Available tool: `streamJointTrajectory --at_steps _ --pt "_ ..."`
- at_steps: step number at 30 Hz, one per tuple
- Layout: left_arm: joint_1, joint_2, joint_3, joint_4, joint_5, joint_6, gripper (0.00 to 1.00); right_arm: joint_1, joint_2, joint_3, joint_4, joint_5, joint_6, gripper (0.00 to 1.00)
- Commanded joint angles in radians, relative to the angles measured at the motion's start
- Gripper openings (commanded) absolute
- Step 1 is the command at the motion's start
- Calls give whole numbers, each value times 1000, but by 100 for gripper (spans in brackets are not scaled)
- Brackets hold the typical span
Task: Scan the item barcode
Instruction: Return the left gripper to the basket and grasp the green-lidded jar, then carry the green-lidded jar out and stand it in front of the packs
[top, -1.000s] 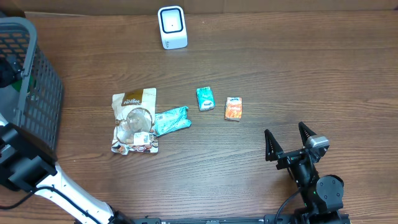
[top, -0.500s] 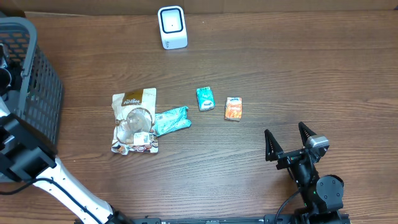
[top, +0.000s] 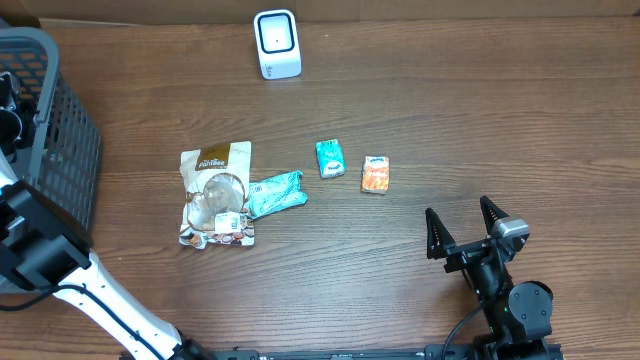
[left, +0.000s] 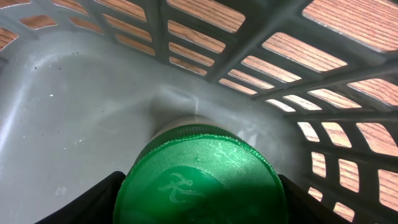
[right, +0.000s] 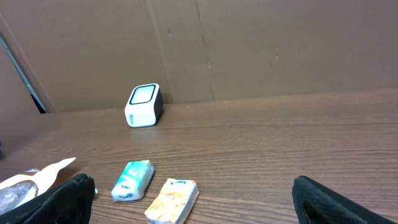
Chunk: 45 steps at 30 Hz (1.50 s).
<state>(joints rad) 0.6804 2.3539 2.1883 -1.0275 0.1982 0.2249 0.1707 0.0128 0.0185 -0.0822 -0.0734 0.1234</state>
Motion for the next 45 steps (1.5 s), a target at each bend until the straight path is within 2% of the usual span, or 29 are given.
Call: streamJointTrajectory --at_steps 1,5,10,15,27,31,38,45 --pt "-3 11 -2 -15 4 14 54 -2 -10 -11 4 2 4 100" --pt "-3 1 2 -26 0 2 49 -2 -10 -11 4 2 4 100" --pt "-3 -35 42 -55 -17 -71 50 -2 -10 -11 4 2 4 100" --pt "-3 -119 101 -104 -21 -93 50 -2 -10 -11 4 2 4 100" --pt "0 -488 116 -134 -23 -383 52 -2 -10 -11 4 2 4 100" --pt "-2 -631 116 -189 36 -500 54 -2 -10 -11 4 2 4 100" --pt "-50 -846 116 -259 65 -510 54 -2 -10 -11 4 2 4 100" --pt "-192 -902 115 -456 65 -470 54 -2 -10 -11 4 2 4 100"
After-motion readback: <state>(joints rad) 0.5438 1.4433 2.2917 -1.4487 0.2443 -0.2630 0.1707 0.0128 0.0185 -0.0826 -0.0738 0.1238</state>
